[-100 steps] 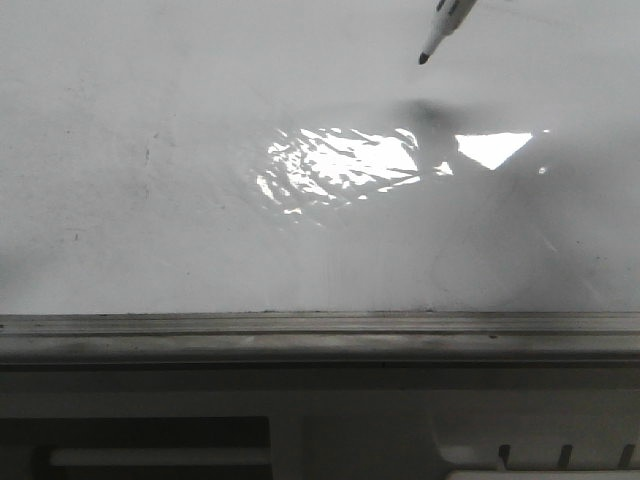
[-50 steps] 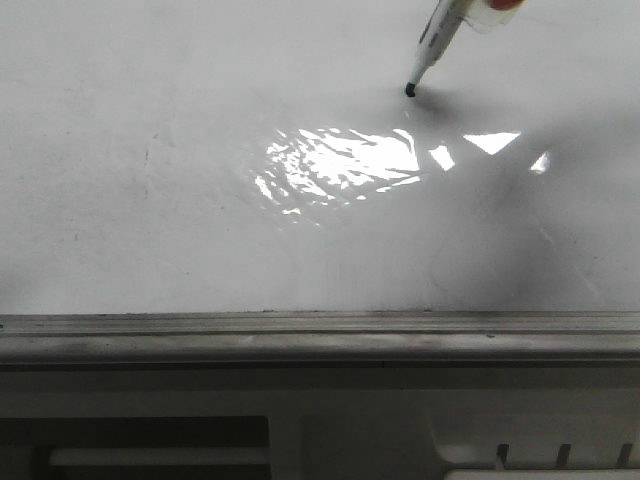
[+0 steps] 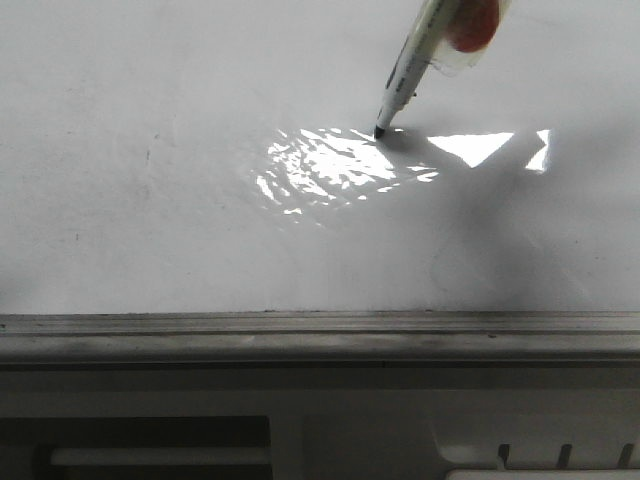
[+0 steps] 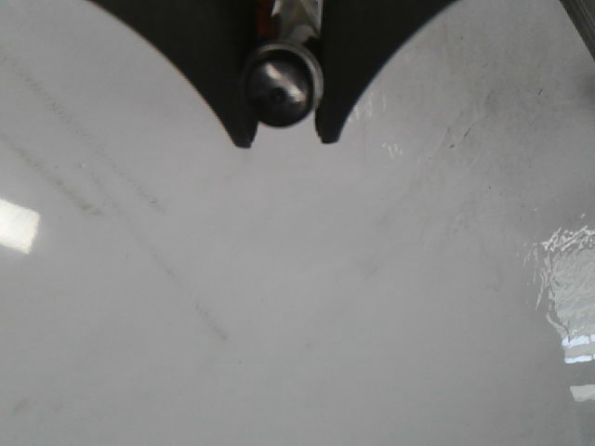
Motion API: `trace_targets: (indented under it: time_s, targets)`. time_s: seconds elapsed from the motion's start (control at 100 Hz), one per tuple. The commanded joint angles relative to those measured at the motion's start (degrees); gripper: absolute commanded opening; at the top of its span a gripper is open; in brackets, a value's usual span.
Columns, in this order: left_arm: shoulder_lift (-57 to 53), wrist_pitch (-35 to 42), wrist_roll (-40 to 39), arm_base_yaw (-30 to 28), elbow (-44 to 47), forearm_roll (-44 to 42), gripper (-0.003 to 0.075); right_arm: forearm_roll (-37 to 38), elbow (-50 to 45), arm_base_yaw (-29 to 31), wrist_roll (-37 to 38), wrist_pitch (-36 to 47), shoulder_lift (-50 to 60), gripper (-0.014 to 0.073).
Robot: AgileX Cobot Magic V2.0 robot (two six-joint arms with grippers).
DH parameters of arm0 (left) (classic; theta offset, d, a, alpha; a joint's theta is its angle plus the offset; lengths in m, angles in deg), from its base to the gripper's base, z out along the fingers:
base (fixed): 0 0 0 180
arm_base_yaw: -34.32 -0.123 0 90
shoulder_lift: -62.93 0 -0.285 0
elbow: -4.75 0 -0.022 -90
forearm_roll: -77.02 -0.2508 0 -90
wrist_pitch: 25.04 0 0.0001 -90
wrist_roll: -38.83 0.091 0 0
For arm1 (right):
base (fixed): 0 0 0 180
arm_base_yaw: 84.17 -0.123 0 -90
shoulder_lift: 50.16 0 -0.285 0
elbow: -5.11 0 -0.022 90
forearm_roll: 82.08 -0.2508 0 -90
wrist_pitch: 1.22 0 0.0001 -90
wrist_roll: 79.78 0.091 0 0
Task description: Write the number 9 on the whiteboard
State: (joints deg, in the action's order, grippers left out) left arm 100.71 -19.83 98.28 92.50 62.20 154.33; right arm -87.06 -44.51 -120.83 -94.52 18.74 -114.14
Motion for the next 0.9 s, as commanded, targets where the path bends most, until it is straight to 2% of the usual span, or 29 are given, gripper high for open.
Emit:
trace_targets:
  time_s: [0.0, 0.21, 0.89]
  targets:
    - [0.1, -0.3, -0.4, 0.4, -1.6, -0.2, 0.0473, -0.6, 1.2, 1.2, -2.1, -3.3, 0.4, -0.0069]
    - [0.1, -0.3, -0.4, 0.4, -1.6, -0.2, 0.0473, -0.6, 4.4, 4.2, -4.6, -8.4, 0.6, -0.0069]
    - [0.1, -0.3, -0.4, 0.4, -1.6, -0.2, 0.0473, 0.6, 10.0, 4.5, -4.8, -3.9, -1.1, -0.0069]
